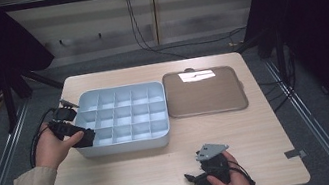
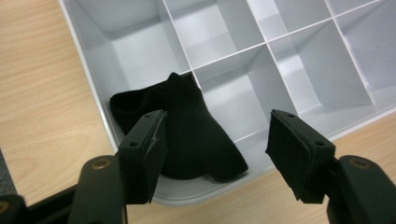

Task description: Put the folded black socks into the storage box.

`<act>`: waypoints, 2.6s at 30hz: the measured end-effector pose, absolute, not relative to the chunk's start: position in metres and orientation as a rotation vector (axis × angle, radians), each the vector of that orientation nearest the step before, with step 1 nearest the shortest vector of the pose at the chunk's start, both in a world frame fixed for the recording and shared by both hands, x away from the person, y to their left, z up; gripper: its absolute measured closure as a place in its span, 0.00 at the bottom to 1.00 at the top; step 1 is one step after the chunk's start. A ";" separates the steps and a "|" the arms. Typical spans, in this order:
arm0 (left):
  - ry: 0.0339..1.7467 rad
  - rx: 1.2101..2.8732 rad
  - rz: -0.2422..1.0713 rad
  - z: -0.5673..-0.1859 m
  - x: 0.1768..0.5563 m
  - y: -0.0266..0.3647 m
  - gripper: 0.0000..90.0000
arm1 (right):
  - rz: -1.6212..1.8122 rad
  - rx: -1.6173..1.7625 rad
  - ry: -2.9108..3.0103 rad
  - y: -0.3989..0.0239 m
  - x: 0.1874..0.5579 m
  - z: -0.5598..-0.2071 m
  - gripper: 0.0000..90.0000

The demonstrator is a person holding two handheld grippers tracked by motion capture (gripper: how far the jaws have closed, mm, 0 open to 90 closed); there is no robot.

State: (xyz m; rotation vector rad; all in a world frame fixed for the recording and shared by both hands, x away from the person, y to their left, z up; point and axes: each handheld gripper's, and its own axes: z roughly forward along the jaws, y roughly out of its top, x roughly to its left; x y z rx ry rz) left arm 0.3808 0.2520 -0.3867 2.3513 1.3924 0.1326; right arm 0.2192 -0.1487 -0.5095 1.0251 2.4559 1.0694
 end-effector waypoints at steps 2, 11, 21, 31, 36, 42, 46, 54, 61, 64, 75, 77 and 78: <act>1.391 2.350 0.122 -0.386 0.380 0.251 0.39 | 1.070 1.026 2.456 -0.149 0.219 -0.510 0.15; 1.382 2.339 0.108 -0.386 0.375 0.250 0.38 | 1.073 1.019 2.457 -0.149 0.220 -0.510 0.15; 1.336 2.358 0.090 -0.384 0.367 0.248 0.38 | 1.072 1.006 2.459 -0.149 0.221 -0.510 0.15; 1.297 2.337 0.080 -0.385 0.358 0.245 0.38 | 1.073 1.007 2.459 -0.149 0.221 -0.510 0.15; 1.266 2.333 0.079 -0.385 0.355 0.243 0.38 | 1.072 1.007 2.459 -0.149 0.221 -0.510 0.15; 1.251 2.317 0.059 -0.387 0.349 0.240 0.38 | 1.072 1.011 2.461 -0.149 0.221 -0.510 0.15; 1.223 2.320 0.047 -0.387 0.347 0.238 0.37 | 1.072 1.011 2.460 -0.149 0.221 -0.510 0.15; 1.172 2.314 0.037 -0.391 0.339 0.229 0.36 | 1.072 1.012 2.459 -0.149 0.220 -0.510 0.15; 1.146 2.312 0.023 -0.395 0.333 0.225 0.36 | 1.072 1.008 2.460 -0.149 0.220 -0.510 0.15; 1.135 2.312 0.018 -0.398 0.330 0.223 0.36 | 1.071 1.007 2.460 -0.149 0.220 -0.510 0.15; 1.092 2.297 0.003 -0.405 0.323 0.216 0.36 | 1.072 1.007 2.460 -0.149 0.220 -0.510 0.15; 1.086 2.290 -0.008 -0.407 0.321 0.215 0.36 | 1.069 1.017 2.461 -0.149 0.219 -0.510 0.15; 1.085 2.289 -0.007 -0.408 0.320 0.214 0.36 | 1.072 1.006 2.460 -0.149 0.220 -0.510 0.15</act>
